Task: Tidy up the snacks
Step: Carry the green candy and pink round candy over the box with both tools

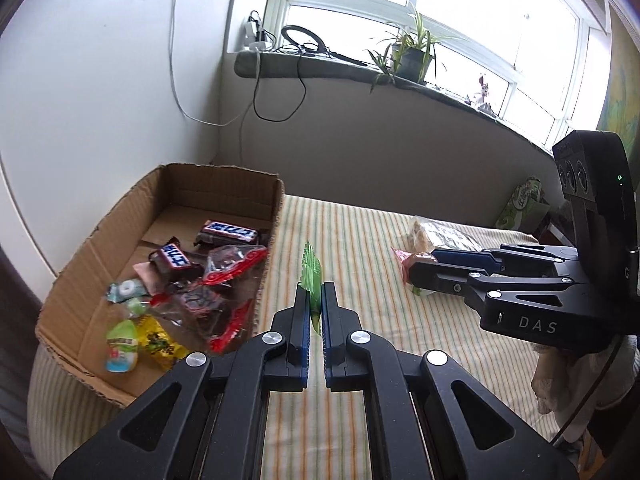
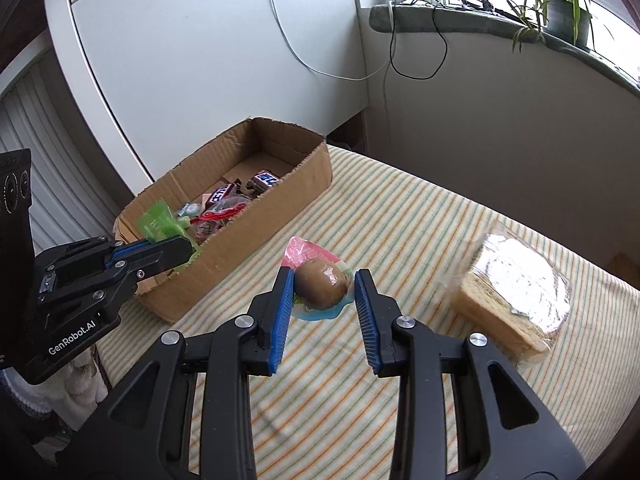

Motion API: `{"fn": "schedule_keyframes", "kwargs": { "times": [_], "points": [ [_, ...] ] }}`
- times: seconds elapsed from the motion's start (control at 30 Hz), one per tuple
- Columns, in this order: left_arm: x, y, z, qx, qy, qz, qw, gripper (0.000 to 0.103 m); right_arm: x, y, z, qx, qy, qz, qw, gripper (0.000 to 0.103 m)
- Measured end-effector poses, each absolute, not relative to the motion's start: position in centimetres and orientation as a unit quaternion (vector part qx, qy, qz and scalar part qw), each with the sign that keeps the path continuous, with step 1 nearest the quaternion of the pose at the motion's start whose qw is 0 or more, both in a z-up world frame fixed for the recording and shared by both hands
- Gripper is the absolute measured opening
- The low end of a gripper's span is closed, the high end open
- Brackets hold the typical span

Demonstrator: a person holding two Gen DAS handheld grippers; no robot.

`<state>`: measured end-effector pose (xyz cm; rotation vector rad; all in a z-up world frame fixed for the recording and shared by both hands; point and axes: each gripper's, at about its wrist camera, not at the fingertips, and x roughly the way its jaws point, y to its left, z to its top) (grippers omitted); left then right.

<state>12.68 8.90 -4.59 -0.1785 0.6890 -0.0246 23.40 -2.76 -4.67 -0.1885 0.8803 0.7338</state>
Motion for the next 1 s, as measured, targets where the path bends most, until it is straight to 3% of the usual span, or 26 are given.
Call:
{"fn": "schedule_keyframes", "kwargs": {
  "times": [1.0],
  "points": [
    [11.7, 19.1, -4.6, -0.112, 0.321, 0.063, 0.938, 0.004, 25.9, 12.2, -4.3, -0.113, 0.405, 0.393, 0.818, 0.033]
  ]
}}
